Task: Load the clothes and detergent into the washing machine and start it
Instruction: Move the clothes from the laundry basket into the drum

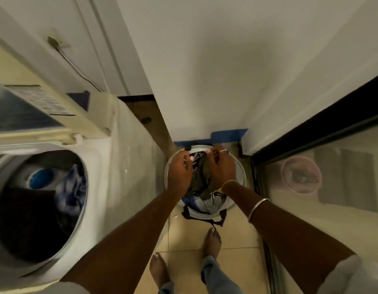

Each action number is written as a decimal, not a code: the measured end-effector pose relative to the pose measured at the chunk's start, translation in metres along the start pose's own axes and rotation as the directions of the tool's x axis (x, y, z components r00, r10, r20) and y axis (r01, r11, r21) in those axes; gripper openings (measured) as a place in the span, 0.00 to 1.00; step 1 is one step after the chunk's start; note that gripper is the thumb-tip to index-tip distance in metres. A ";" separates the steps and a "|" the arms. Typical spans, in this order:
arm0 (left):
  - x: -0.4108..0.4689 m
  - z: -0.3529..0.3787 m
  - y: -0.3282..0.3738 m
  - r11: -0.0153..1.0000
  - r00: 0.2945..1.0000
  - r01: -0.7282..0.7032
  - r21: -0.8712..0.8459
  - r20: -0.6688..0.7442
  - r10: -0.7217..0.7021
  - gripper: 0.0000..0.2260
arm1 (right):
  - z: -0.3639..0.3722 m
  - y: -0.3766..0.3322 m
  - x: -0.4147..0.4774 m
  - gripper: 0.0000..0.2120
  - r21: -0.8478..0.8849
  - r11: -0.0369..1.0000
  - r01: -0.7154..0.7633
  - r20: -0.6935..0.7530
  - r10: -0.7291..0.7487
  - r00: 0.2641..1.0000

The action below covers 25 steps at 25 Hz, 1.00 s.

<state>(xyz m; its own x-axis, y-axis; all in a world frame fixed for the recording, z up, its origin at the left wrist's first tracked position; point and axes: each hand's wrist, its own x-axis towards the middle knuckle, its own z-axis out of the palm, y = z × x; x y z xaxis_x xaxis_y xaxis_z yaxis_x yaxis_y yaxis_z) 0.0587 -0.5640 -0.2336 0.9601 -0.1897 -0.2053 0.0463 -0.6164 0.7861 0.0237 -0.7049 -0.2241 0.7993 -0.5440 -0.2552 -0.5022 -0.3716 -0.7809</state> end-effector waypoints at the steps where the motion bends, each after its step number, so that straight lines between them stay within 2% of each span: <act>1: 0.006 0.014 -0.012 0.999 0.998 0.043 0.009 0.050 -0.044 0.11 | 0.005 0.021 0.011 0.05 -0.042 0.999 -0.018 0.020 0.019 1.000; 3: 0.014 0.038 -0.033 0.993 0.981 0.115 0.040 0.152 -0.120 0.13 | 0.022 0.068 0.031 0.08 -0.124 0.990 -0.072 0.091 0.084 0.992; 5: 0.023 0.067 -0.062 0.987 0.959 0.140 0.083 0.235 -0.156 0.16 | 0.049 0.118 0.051 0.18 -0.268 0.955 -0.126 0.222 0.189 0.957; 9: 0.027 0.118 -0.124 0.983 0.914 0.130 0.131 0.369 -0.170 0.07 | 0.105 0.192 0.070 0.40 -0.513 0.855 -0.084 0.428 0.339 0.838; 11: 0.025 0.135 -0.153 0.974 0.905 0.157 0.161 0.371 -0.208 0.10 | 0.125 0.213 0.075 0.48 -0.558 0.827 -0.068 0.498 0.400 0.769; 12: 0.022 0.142 -0.167 0.975 0.908 0.149 0.162 0.369 -0.200 0.13 | 0.132 0.221 0.075 0.47 -0.582 0.812 -0.032 0.508 0.394 0.766; 14: 0.016 0.143 -0.170 0.982 0.909 0.085 0.167 0.390 -0.145 0.19 | 0.139 0.226 0.073 0.30 -0.601 0.797 0.055 0.464 0.292 0.836; 15: 0.014 0.139 -0.166 0.981 0.904 0.067 0.179 0.406 -0.136 0.21 | 0.136 0.224 0.070 0.22 -0.562 0.826 0.048 0.409 0.226 0.884; 17: 0.013 0.129 -0.157 0.986 0.892 0.112 0.123 0.424 -0.155 0.27 | 0.124 0.209 0.063 0.14 -0.394 0.919 -0.026 0.300 0.155 0.941; 18: 0.016 0.123 -0.155 0.985 0.891 0.138 0.105 0.421 -0.170 0.33 | 0.115 0.197 0.058 0.11 -0.309 0.950 -0.044 0.254 0.128 0.959; 19: 0.018 0.111 -0.147 0.984 0.899 0.105 0.145 0.409 -0.156 0.42 | 0.102 0.180 0.052 0.07 -0.215 0.975 -0.055 0.220 0.104 0.970; 21: 0.018 0.087 -0.125 0.981 0.897 0.083 0.174 0.416 -0.150 0.57 | 0.081 0.139 0.040 0.06 0.015 0.997 -0.078 0.169 0.074 0.983; 22: 0.018 0.075 -0.111 0.978 0.881 0.106 0.182 0.440 -0.177 0.59 | 0.072 0.115 0.034 0.07 0.142 0.987 -0.080 0.147 0.059 0.987; 23: 0.009 0.054 -0.091 0.970 0.840 0.100 0.222 0.503 -0.202 0.56 | 0.064 0.089 0.028 0.07 0.268 0.960 -0.076 0.129 0.042 0.991; 24: 0.016 0.048 -0.077 0.976 0.832 0.112 0.188 0.519 -0.195 0.48 | 0.056 0.060 0.021 0.08 0.379 0.924 -0.048 0.107 0.008 0.994; 25: 0.026 0.026 -0.072 0.987 0.783 0.120 0.109 0.601 -0.161 0.36 | 0.048 0.035 0.015 0.11 0.453 0.891 0.007 0.079 -0.048 0.996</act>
<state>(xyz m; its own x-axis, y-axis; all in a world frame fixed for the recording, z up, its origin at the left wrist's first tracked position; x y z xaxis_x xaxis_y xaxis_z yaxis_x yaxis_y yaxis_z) 0.0735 -0.5447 -0.3109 0.5785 -0.5084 -0.6379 0.1306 -0.7142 0.6877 0.0340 -0.6899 -0.2823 0.8461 -0.4644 -0.2618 -0.2925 0.0060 -0.9562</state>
